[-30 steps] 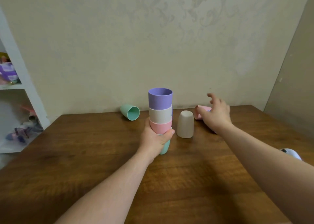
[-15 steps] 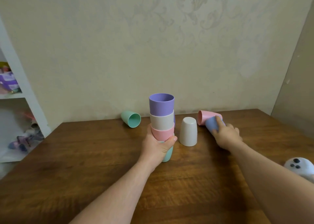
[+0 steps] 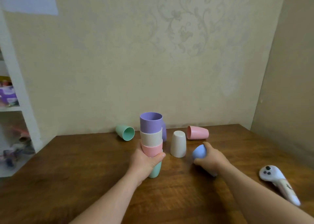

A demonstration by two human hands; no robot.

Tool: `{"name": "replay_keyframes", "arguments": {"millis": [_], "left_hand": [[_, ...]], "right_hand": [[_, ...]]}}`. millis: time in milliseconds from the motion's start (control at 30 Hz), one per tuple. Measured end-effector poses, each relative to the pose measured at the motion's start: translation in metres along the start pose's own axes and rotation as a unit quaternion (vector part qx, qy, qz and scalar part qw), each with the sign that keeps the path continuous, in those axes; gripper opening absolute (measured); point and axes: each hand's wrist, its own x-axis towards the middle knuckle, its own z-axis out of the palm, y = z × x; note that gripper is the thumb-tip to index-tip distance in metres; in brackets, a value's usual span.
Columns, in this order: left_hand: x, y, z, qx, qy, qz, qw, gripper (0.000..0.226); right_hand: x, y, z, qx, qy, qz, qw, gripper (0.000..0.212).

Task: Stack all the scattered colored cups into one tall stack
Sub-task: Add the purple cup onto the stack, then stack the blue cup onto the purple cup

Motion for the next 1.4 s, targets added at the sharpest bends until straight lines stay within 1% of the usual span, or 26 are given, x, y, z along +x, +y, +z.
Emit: {"name": "replay_keyframes", "arguments": {"millis": [67,100,133,200,233,300,333,367,467,500,567,600,667,733,767,833,933,1000,1067,1233,1367,1400], "left_hand": [[-0.01,0.001,-0.006,-0.003,0.007,0.003,1.0,0.076],[-0.015,0.0,-0.009,-0.004,0.01,0.004,1.0,0.078],[-0.019,0.0,-0.012,-0.006,0.011,0.007,1.0,0.079],[-0.025,0.0,-0.019,-0.01,0.012,0.008,1.0,0.077],[-0.027,0.001,-0.023,-0.009,0.011,0.004,1.0,0.077],[-0.03,0.005,-0.028,0.004,0.019,-0.002,1.0,0.082],[-0.03,0.006,-0.031,0.012,0.028,0.0,1.0,0.088],[-0.03,0.006,-0.033,0.014,0.036,0.002,0.999,0.093],[-0.025,0.004,-0.038,-0.007,0.034,-0.005,0.999,0.105],[-0.026,0.007,-0.04,-0.019,0.021,-0.008,1.0,0.106],[-0.03,0.016,-0.044,-0.05,-0.002,-0.015,0.999,0.103],[-0.03,0.019,-0.046,-0.068,-0.013,-0.017,0.997,0.101],[-0.028,0.027,-0.05,-0.098,-0.023,-0.009,0.995,0.103],[-0.027,0.041,-0.053,-0.105,-0.017,0.009,0.994,0.113],[-0.026,0.049,-0.054,-0.099,-0.011,0.021,0.995,0.112],[-0.022,0.064,-0.055,-0.086,0.008,0.043,0.995,0.099],[-0.017,0.078,-0.053,-0.08,0.026,0.045,0.995,0.075],[-0.015,0.078,-0.049,-0.077,0.026,0.046,0.996,0.055],[-0.013,0.075,-0.046,-0.075,0.015,0.063,0.995,0.046],[-0.006,0.07,-0.044,-0.079,0.0,0.093,0.992,0.051],[-0.004,0.061,-0.047,-0.11,-0.003,0.098,0.989,0.048],[-0.004,0.058,-0.048,-0.128,-0.001,0.092,0.988,0.05]], "right_hand": [[-0.007,-0.001,0.003,0.059,-0.013,-0.017,0.998,0.108],[-0.01,-0.001,0.006,0.102,-0.022,-0.024,0.994,0.104],[-0.017,-0.005,0.007,0.147,-0.034,-0.031,0.988,0.095],[-0.031,-0.015,0.006,0.224,-0.052,-0.048,0.972,0.066],[-0.038,-0.024,0.003,0.258,-0.053,-0.059,0.963,0.058],[-0.056,-0.049,-0.009,0.326,-0.03,-0.085,0.941,0.044],[-0.064,-0.065,-0.018,0.357,-0.007,-0.099,0.929,0.039],[-0.071,-0.082,-0.028,0.39,0.015,-0.115,0.913,0.037],[-0.092,-0.136,-0.059,0.498,0.023,-0.18,0.848,0.056],[-0.097,-0.152,-0.068,0.518,0.027,-0.206,0.83,0.058],[-0.105,-0.18,-0.084,0.532,0.032,-0.261,0.805,0.054],[-0.109,-0.192,-0.089,0.527,0.028,-0.284,0.801,0.053],[-0.114,-0.211,-0.092,0.494,0.013,-0.323,0.807,0.051],[-0.113,-0.221,-0.087,0.457,0.013,-0.34,0.822,0.052],[-0.11,-0.224,-0.082,0.442,0.018,-0.341,0.829,0.055],[-0.107,-0.225,-0.071,0.417,0.025,-0.333,0.845,0.07],[-0.1,-0.219,-0.044,0.37,0.013,-0.321,0.871,0.088],[-0.095,-0.211,-0.027,0.348,-0.003,-0.316,0.883,0.091],[-0.092,-0.205,-0.016,0.362,-0.01,-0.305,0.881,0.091],[-0.086,-0.203,-0.009,0.371,-0.02,-0.301,0.878,0.106],[-0.084,-0.191,-0.012,0.323,-0.045,-0.337,0.883,0.116],[-0.081,-0.181,-0.014,0.303,-0.047,-0.345,0.887,0.116]]}}
